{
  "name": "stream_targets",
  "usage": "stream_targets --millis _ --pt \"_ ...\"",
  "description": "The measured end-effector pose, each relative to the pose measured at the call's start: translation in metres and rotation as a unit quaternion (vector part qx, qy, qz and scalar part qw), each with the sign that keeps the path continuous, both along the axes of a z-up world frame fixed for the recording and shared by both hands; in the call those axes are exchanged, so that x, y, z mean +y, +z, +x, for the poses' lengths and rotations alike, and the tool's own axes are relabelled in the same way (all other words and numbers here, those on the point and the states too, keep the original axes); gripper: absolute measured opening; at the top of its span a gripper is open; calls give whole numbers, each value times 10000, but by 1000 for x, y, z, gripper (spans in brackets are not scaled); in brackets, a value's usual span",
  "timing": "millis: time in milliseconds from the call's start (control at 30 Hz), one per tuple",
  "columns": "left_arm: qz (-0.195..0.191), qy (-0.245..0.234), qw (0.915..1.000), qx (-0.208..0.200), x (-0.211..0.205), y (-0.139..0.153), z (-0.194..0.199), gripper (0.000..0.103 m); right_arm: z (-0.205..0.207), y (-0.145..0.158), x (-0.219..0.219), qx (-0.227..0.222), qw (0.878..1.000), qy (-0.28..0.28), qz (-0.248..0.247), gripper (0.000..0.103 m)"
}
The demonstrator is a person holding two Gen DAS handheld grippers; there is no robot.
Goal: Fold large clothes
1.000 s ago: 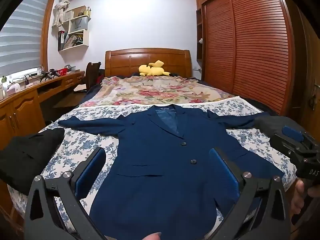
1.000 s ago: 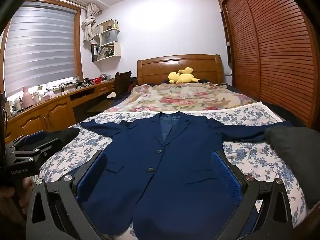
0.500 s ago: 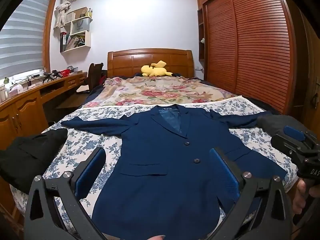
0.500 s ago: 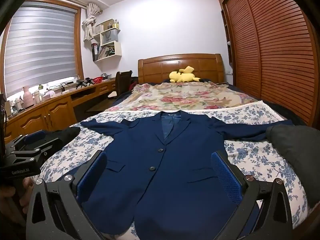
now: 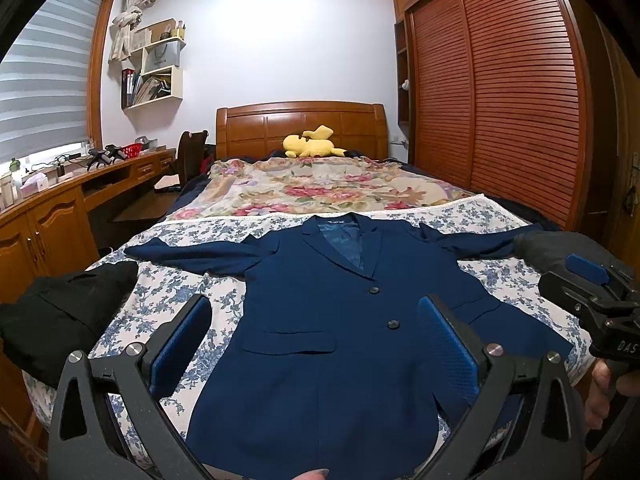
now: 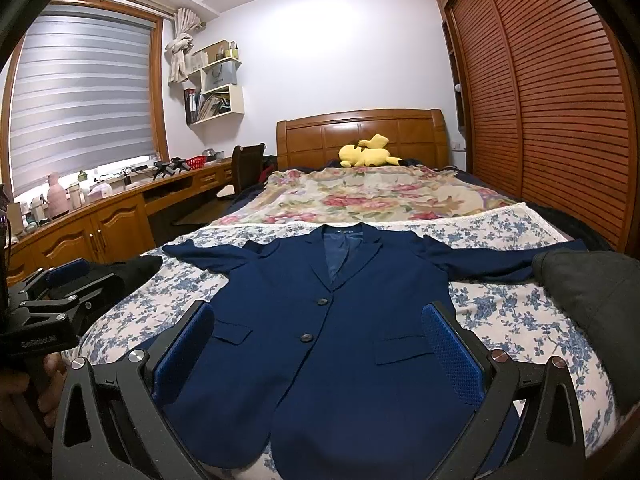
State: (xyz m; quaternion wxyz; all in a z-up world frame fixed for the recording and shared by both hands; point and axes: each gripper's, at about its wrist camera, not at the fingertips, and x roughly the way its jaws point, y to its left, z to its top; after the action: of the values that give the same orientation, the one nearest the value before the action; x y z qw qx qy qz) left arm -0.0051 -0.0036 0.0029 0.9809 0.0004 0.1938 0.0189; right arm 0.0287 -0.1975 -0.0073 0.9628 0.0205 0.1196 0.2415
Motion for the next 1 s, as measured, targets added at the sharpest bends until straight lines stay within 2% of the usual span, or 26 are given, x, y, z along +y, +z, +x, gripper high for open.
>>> stream_targets --millis 1000 --pt "-42 -20 10000 1 -2 -1 -2 103 -1 -1 1 9 10000 8 -14 103"
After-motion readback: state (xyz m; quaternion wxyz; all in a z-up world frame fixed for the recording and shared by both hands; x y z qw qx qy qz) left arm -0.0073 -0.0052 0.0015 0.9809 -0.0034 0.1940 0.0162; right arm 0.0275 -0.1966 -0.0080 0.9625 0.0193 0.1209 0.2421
